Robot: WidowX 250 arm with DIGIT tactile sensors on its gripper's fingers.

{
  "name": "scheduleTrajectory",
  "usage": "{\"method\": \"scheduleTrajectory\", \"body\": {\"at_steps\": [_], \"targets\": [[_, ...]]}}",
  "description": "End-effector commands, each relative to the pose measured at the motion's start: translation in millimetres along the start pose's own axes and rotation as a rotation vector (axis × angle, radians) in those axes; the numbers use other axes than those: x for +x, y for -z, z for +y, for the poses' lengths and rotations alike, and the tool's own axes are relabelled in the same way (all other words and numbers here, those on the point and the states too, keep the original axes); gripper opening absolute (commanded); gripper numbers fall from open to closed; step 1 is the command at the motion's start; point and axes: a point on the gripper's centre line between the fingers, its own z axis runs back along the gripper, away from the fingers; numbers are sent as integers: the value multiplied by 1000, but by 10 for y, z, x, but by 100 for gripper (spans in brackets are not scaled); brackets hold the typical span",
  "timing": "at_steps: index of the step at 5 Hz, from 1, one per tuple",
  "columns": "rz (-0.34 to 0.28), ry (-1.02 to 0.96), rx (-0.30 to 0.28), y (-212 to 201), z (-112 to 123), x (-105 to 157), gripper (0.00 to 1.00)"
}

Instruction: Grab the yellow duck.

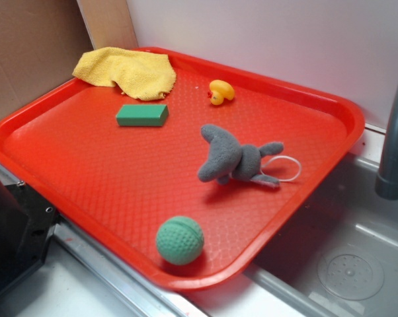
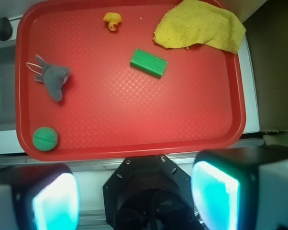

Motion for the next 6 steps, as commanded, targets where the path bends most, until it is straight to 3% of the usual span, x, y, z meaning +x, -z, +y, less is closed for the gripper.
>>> {"method": "scheduleTrajectory", "body": {"at_steps": [1,2,4,5,6], "targets": [[0,0,0,0,0,0,100],[-35,-71,24,67,44,112,100],[-85,-255,65,466,98,605,100],[-173,-344,115,607,47,815,100],[-218,-386,121,770,39,1005,100]]}}
